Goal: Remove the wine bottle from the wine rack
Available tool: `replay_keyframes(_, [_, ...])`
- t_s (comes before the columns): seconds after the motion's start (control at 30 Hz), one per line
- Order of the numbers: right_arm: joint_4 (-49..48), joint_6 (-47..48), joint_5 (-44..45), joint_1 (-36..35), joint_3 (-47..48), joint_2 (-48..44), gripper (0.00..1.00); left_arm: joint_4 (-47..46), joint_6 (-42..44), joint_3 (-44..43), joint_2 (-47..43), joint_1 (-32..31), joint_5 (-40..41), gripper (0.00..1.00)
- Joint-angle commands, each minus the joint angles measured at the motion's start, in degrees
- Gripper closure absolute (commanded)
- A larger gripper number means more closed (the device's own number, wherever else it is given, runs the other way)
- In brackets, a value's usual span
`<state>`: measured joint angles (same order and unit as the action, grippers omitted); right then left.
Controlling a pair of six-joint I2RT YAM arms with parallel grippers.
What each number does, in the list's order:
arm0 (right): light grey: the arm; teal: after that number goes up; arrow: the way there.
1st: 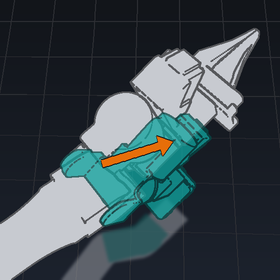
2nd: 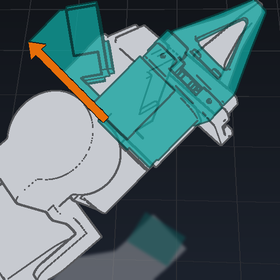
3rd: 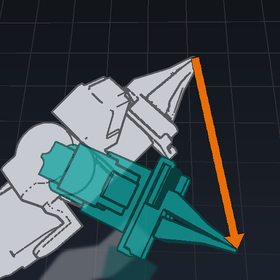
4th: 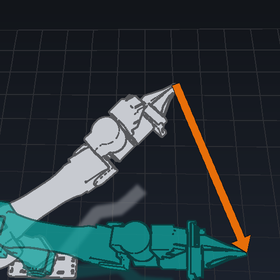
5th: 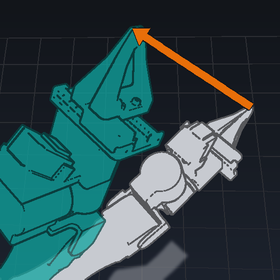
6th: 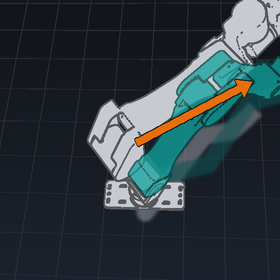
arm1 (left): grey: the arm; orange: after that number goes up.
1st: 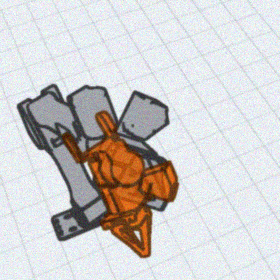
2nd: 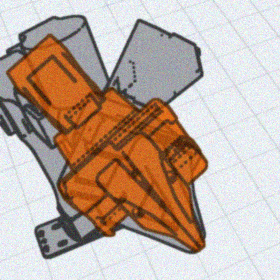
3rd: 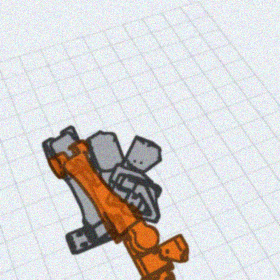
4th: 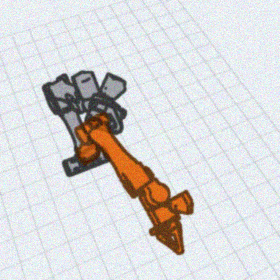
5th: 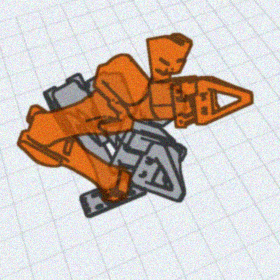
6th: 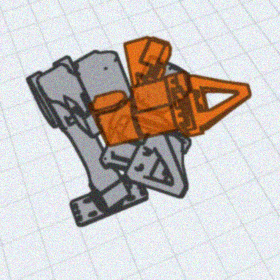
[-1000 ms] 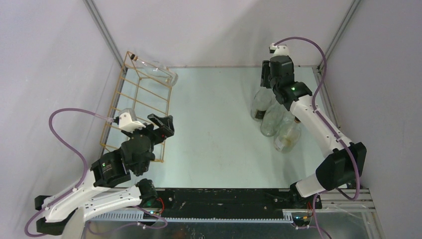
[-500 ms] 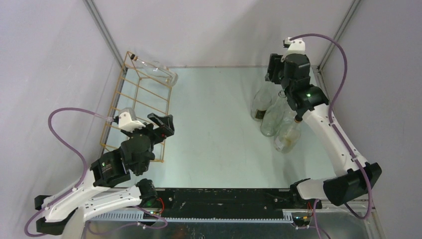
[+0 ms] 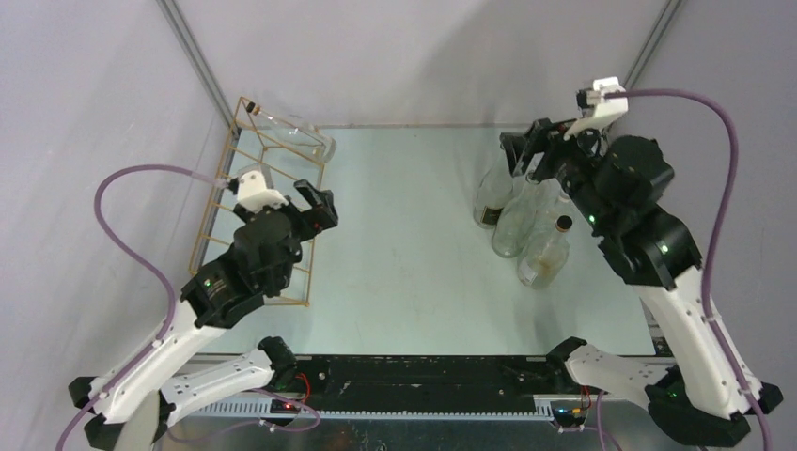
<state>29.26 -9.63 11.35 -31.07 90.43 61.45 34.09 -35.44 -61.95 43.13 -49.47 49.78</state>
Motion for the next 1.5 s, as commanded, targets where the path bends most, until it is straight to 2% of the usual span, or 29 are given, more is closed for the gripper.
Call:
replay_keyframes(0.0, [3.2, -0.7, -2.8, -4.2, -1.7, -5.3, 0.31, -3.0, 4.7, -3.4, 3.9, 3.1, -7.7, 0.0])
replay_keyframes(0.2, [4.4, -4.2, -6.6, -8.8, -10.9, -12.8, 0.28, -5.1, 5.8, -3.1, 6.9, 6.4, -12.2, 0.0])
replay_keyframes(0.47, [8.0, -7.3, -5.3, -12.6, -19.3, -17.2, 0.21, -13.2, 7.0, 0.1, 13.7, 20.9, -24.8, 0.01])
replay_keyframes(0.7, [3.8, -16.1, -9.5, -13.5, -25.8, -18.7, 0.15, -16.9, 8.7, -8.0, 26.8, 33.4, -32.9, 0.02])
replay_keyframes(0.87, [3.5, -18.3, -8.7, -14.4, -27.9, -16.7, 0.14, -21.3, 7.8, -11.5, 33.1, 39.8, -34.5, 0.02])
replay_keyframes(1.17, [5.3, -17.2, -6.2, -14.7, -28.1, -14.9, 0.12, -25.5, 8.6, -21.8, 46.5, 44.3, -33.5, 0.02])
replay_keyframes(1.47, [5.6, -16.7, -4.6, -13.8, -29.6, -14.0, 0.12, -22.7, 5.3, -33.7, 59.7, 47.4, -32.4, 0.02])
